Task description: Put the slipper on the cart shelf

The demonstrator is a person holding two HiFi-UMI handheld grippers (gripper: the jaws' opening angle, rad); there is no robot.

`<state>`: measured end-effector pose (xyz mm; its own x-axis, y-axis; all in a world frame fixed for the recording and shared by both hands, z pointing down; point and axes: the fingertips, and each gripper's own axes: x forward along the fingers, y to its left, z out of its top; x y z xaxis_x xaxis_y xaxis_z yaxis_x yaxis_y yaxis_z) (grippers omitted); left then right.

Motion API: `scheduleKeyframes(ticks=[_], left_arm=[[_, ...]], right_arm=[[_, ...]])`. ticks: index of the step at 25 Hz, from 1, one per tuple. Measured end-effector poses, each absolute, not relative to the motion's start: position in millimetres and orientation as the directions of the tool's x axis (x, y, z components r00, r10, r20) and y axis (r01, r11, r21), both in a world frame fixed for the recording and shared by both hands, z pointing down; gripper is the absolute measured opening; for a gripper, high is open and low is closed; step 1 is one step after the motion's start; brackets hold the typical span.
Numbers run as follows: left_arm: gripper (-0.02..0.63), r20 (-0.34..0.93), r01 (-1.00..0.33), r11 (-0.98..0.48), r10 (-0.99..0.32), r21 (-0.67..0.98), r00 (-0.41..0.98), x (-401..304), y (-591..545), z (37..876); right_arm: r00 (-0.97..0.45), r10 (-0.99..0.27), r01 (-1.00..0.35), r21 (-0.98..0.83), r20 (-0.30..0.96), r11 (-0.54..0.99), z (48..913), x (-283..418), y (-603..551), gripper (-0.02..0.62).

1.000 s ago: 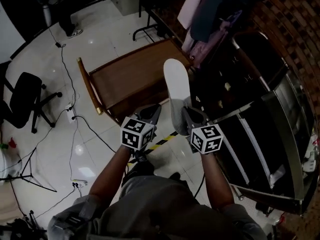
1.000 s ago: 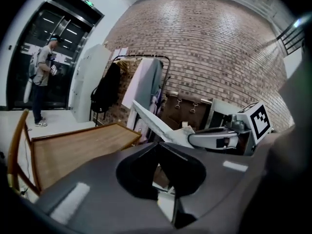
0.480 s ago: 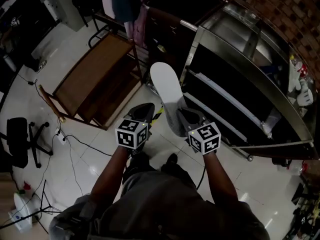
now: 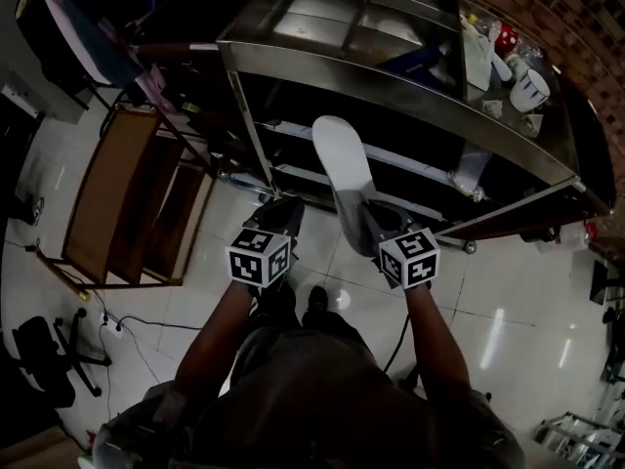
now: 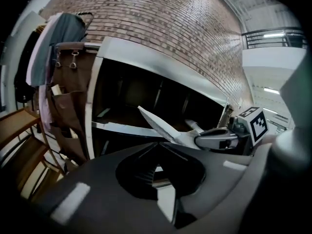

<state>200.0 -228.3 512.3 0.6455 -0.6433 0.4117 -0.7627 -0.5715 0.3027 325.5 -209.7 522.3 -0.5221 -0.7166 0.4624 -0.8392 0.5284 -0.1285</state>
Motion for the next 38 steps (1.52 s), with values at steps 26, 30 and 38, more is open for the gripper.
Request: scheduleKeyframes(ticks=[26,30,38], left_arm=[[0.008,0.42,-0.468,-0.811,-0.311,0.35,0.852,322,-328,520],[0.008,0.418,-0.472,-0.808,-0.315,0.353,0.852,322,-332,517],[0.008,0.365,-0.472,-0.808,-0.346,0.353,0.864,348,-315,493]], right_arm=[[0.039,-0.87,-0.991,-0.089,0.491,-0.095,561,494,-381,0.014],[0.026,-0.881,-0.993,-0.086,0.473,-0.075,555,490,-389,0.021],[-0.074,-0.928,-0.992,-0.121,0.366,0.032,515,481,-358,0.108]])
